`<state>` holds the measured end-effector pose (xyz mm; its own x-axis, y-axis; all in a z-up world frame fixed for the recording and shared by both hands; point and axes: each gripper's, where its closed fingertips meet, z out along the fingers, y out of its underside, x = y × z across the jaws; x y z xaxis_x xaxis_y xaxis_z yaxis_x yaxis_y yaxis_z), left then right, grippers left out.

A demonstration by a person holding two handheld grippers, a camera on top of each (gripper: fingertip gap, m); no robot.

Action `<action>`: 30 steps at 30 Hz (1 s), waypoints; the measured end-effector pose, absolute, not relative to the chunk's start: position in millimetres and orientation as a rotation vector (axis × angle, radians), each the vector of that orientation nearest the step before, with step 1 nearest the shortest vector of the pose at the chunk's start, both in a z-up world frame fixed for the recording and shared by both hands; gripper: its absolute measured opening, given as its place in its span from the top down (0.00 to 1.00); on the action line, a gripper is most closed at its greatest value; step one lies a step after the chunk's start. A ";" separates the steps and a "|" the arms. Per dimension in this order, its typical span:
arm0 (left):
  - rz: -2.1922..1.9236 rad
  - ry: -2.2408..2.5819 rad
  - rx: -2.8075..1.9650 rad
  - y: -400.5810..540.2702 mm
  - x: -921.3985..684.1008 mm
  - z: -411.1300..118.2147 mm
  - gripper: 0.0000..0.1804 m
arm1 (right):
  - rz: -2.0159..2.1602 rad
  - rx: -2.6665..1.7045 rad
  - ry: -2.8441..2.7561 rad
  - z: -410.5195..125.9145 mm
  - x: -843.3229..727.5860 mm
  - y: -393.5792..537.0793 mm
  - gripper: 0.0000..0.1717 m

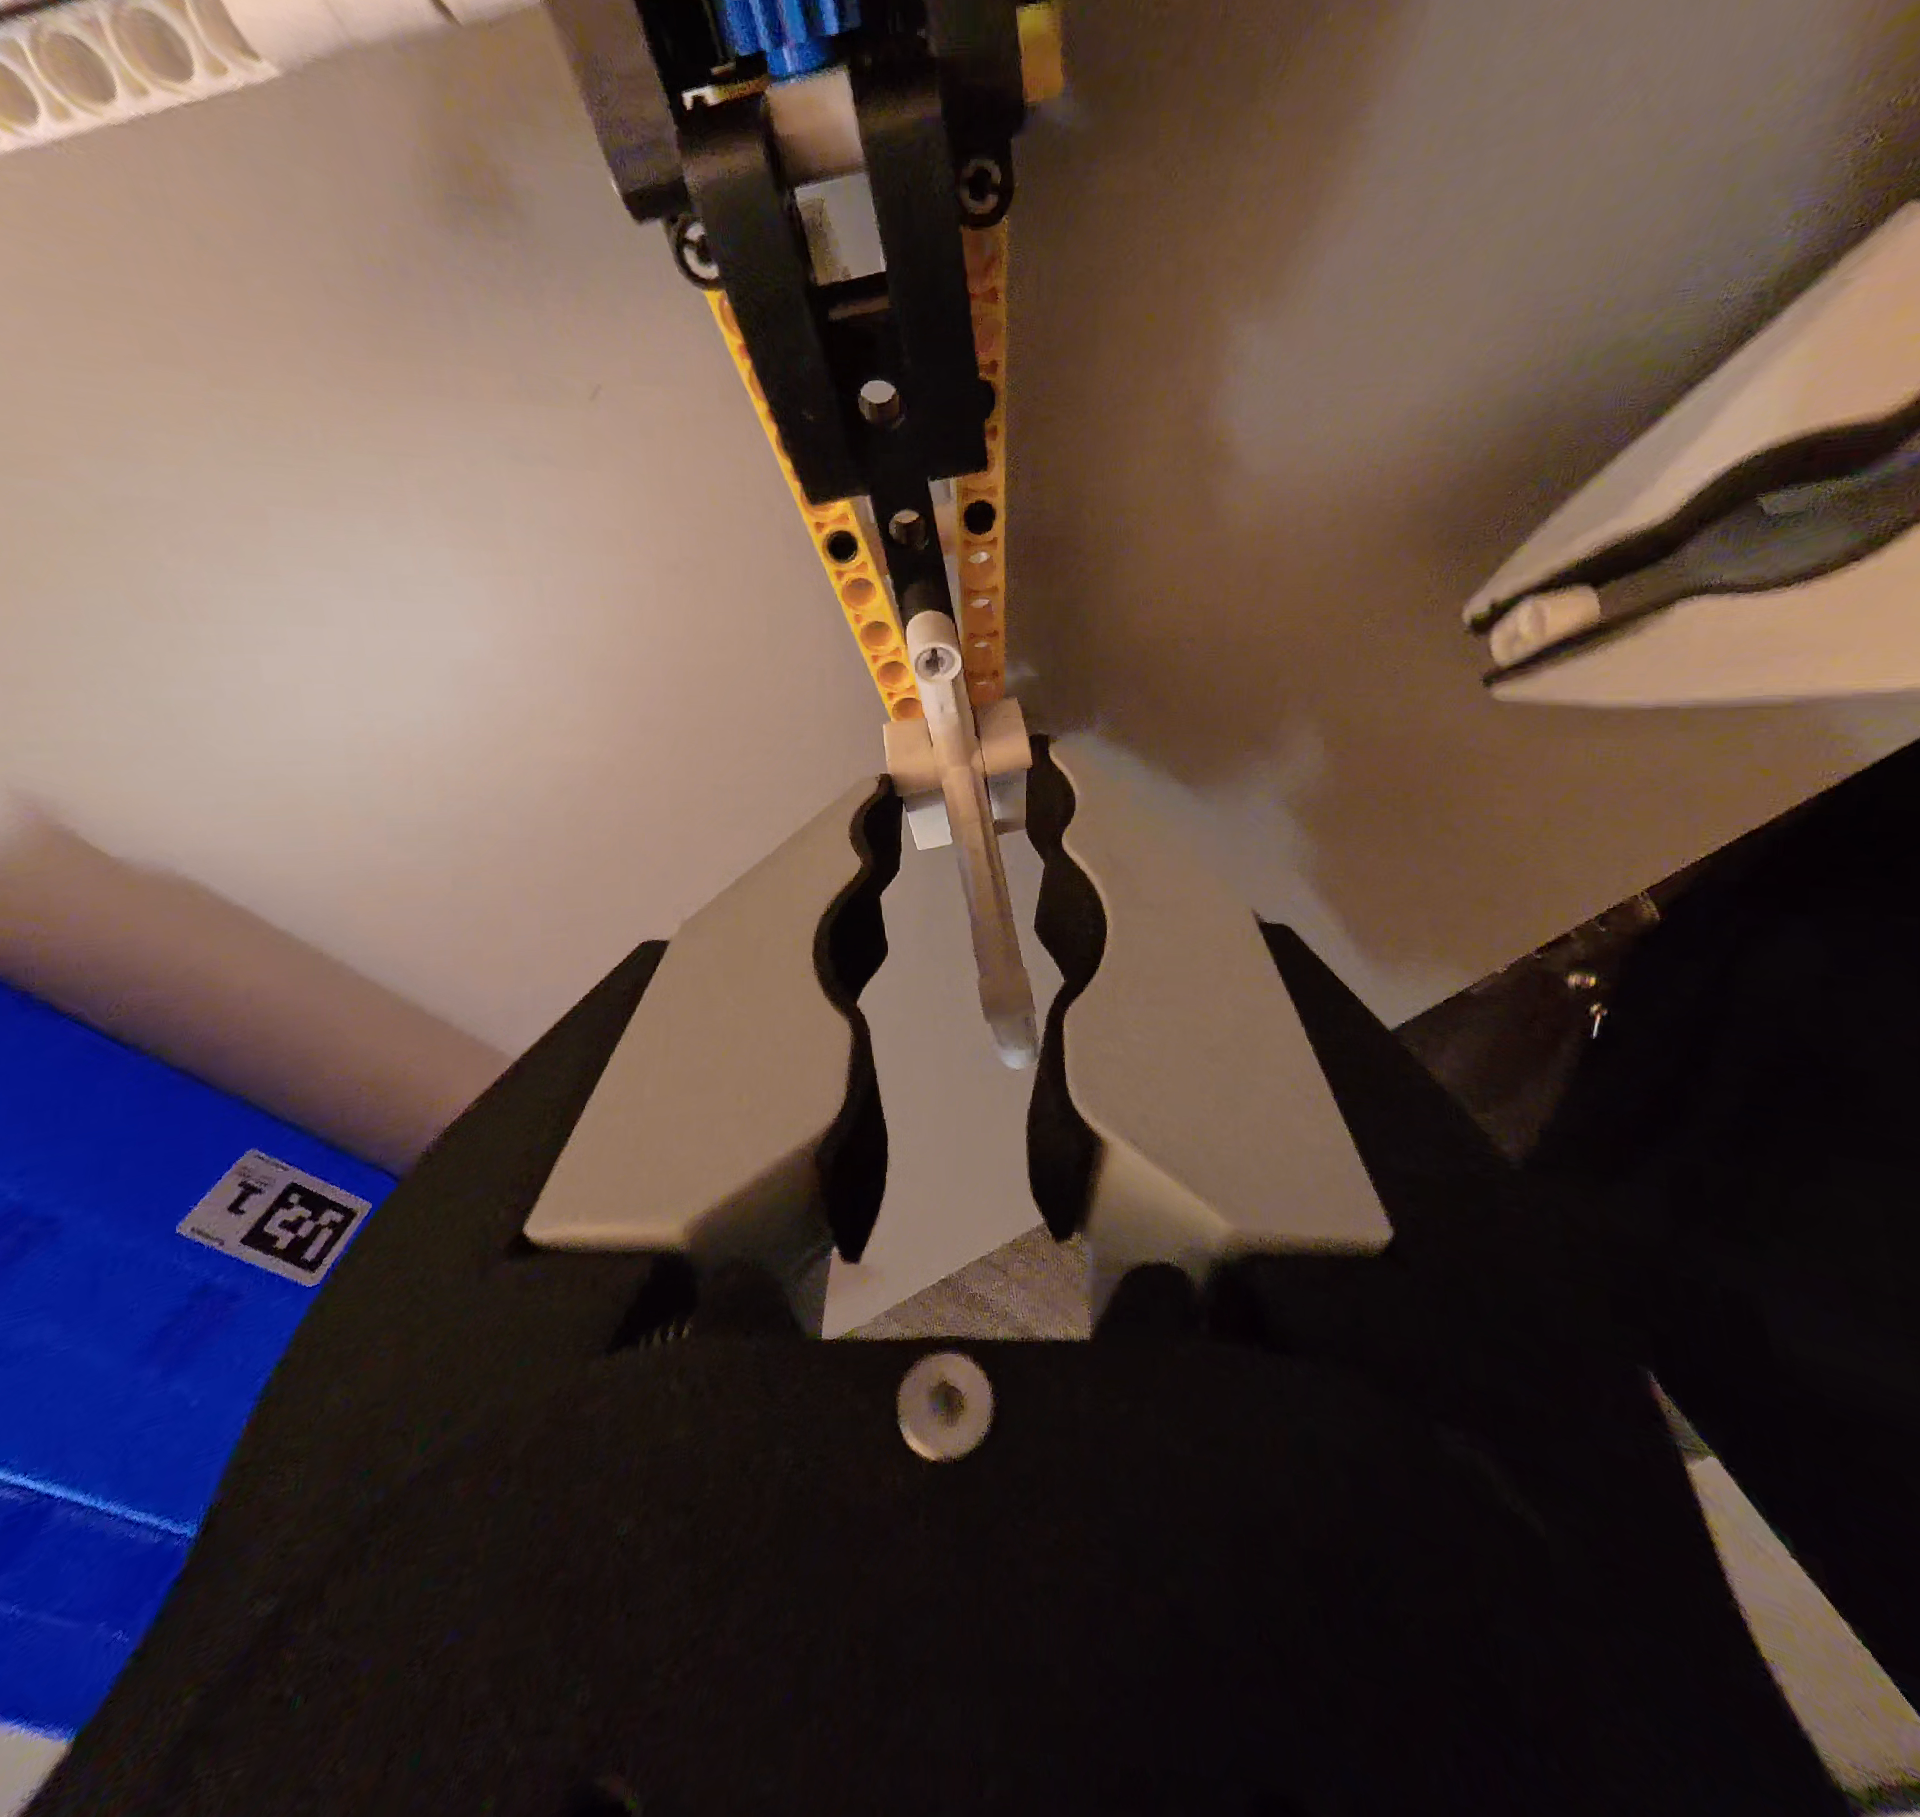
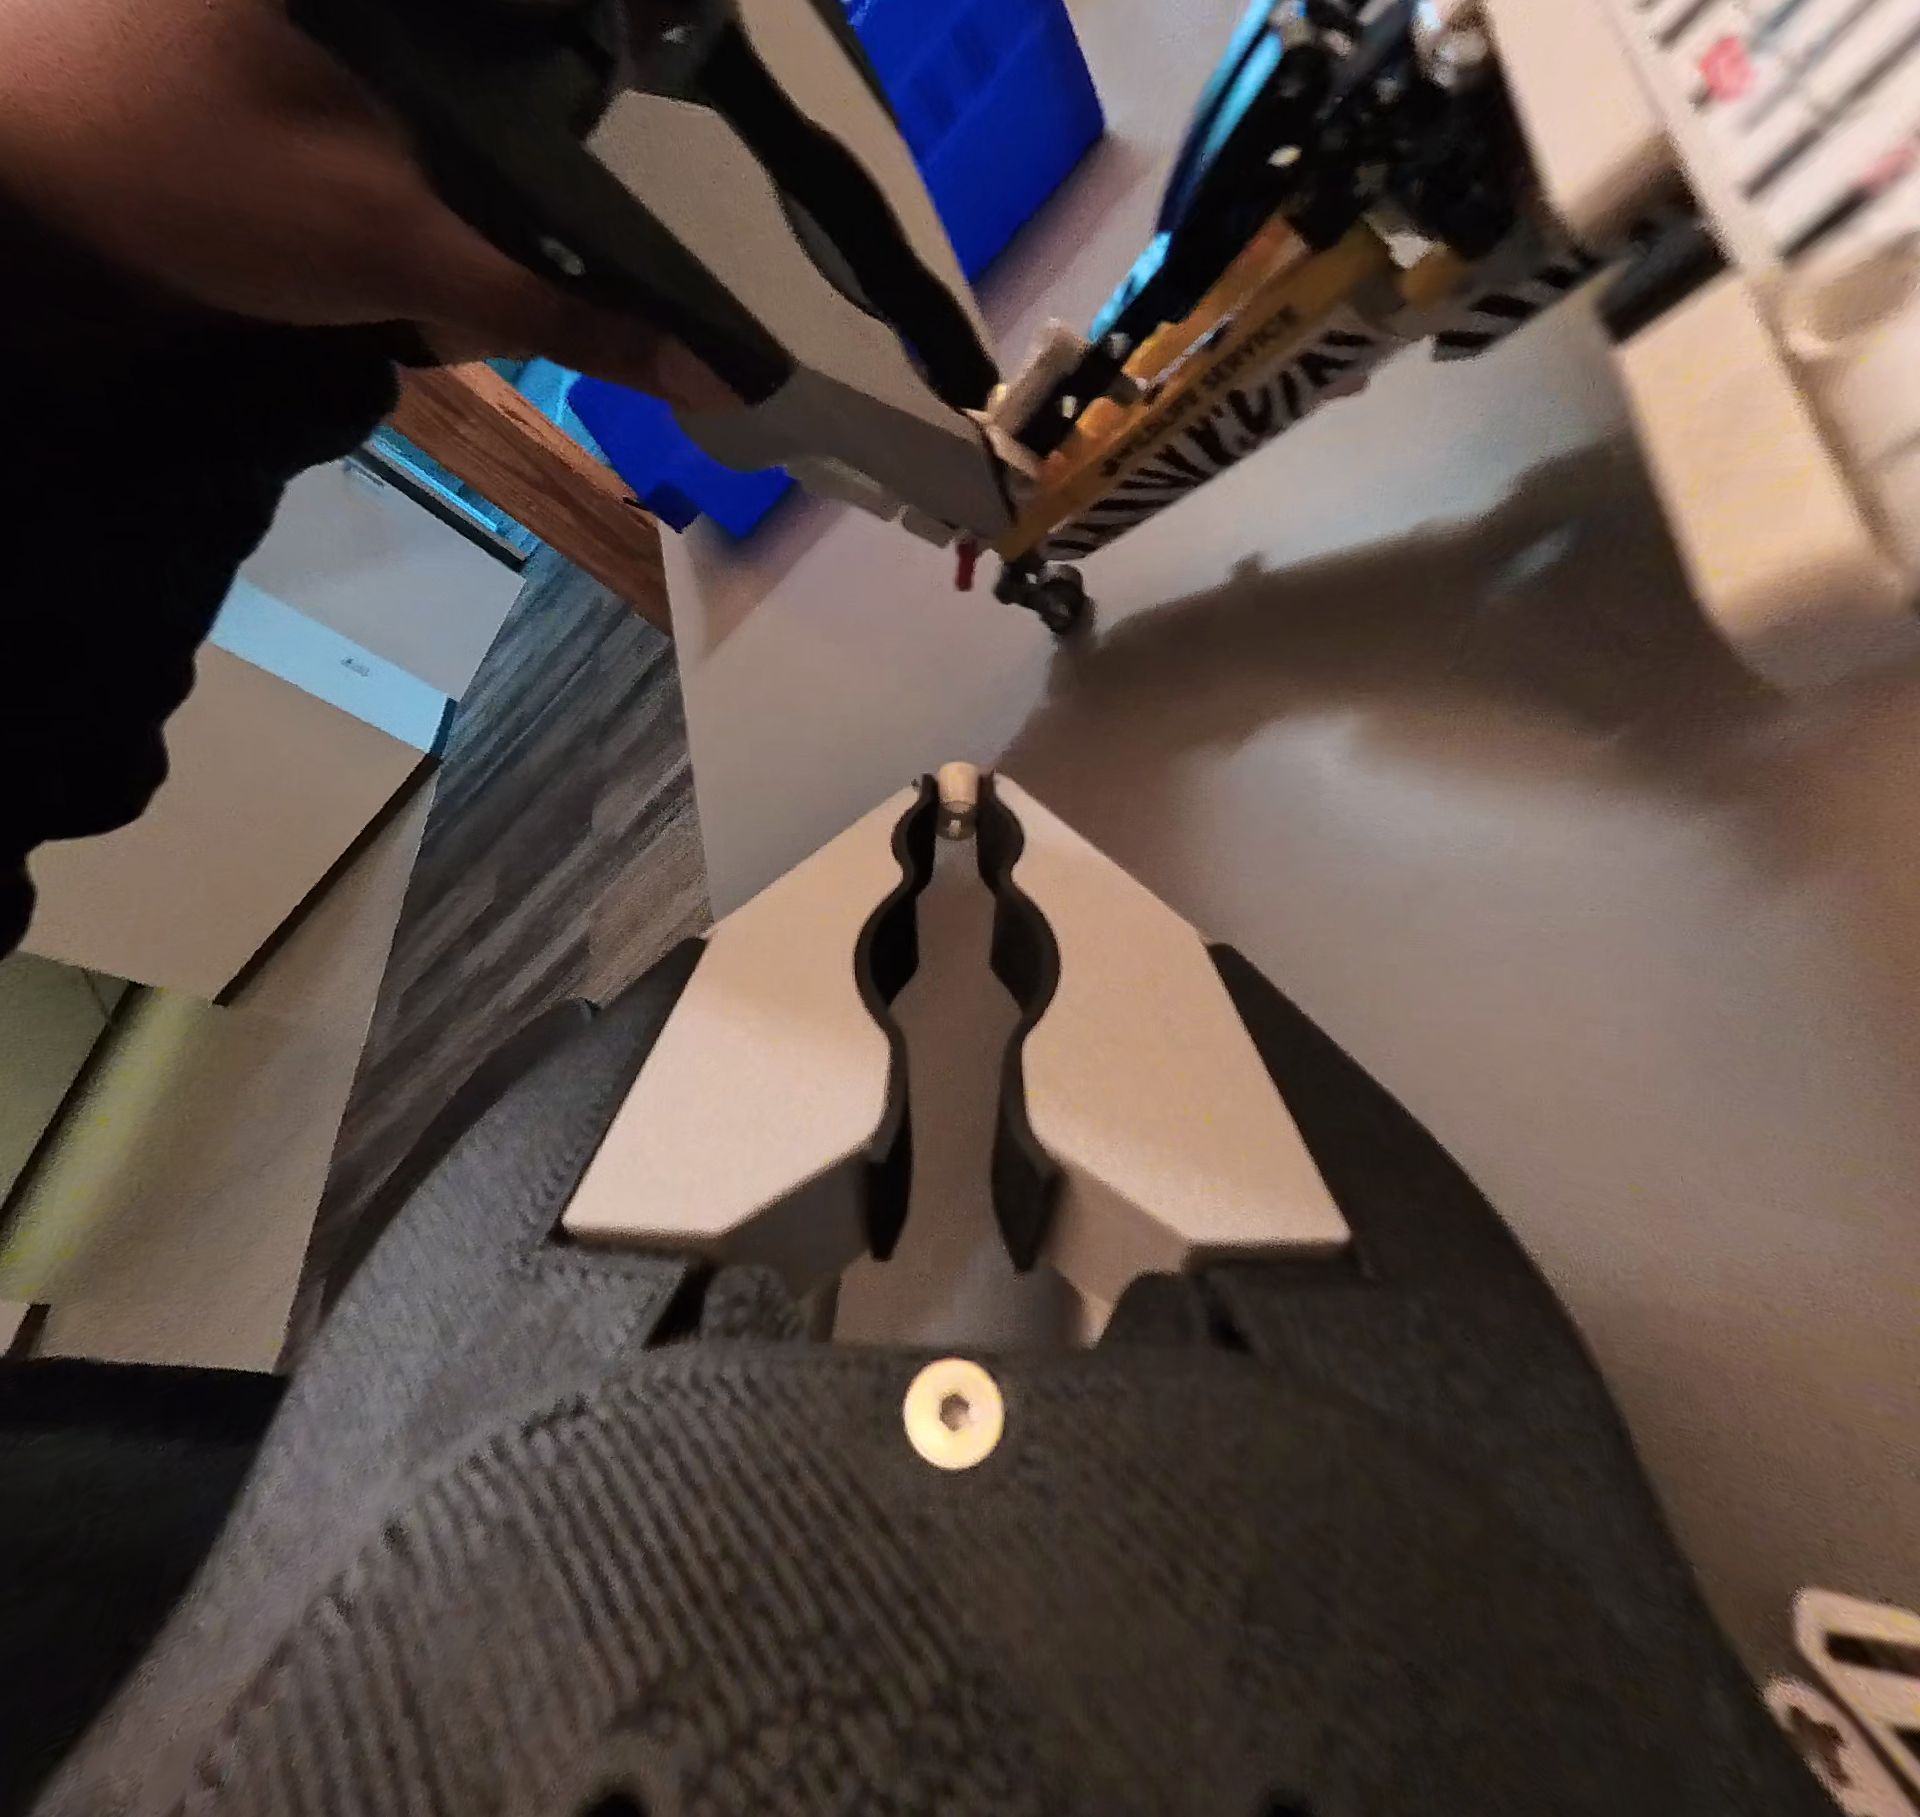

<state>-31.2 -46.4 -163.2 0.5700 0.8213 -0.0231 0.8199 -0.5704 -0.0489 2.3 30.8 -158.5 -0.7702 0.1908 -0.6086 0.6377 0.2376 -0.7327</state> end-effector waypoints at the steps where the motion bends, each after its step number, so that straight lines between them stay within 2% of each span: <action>1: 0.077 -1.439 -2.747 -45.0 -33.5 -161.9 0.87 | -1.578 0.735 2.112 -154.1 3.9 30.5 0.97; 7: 0.061 -1.439 -2.730 -43.9 -31.8 -160.7 0.86 | -1.732 0.608 1.936 -126.6 10.8 37.8 0.97; 9: 0.055 -1.432 -2.715 -41.1 -29.6 -159.7 0.81 | -1.802 0.547 1.887 -115.5 14.4 42.3 0.97; 12: 0.066 -1.415 -2.651 -34.1 -30.8 -152.6 0.78 | -1.964 0.406 1.917 -99.6 22.9 47.5 0.97; 18: 0.127 -1.370 -2.461 -19.2 -36.8 -119.9 0.76 | -2.284 0.023 2.122 -83.5 52.0 48.6 0.97; 22: 0.234 -1.275 -2.301 -2.9 -38.1 -87.0 0.76 | -2.531 -0.133 2.018 -60.8 64.2 63.0 0.97; 30: 0.230 -1.045 -2.036 52.3 -5.6 -54.2 0.76 | -2.540 0.031 1.700 -42.3 52.2 100.3 0.97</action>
<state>-5.6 52.3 -54.2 0.6395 0.7446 0.1912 0.5952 -0.3221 -0.7362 52.2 100.3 -42.3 -0.9962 -0.0595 -0.0643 0.0821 -0.3786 -0.9219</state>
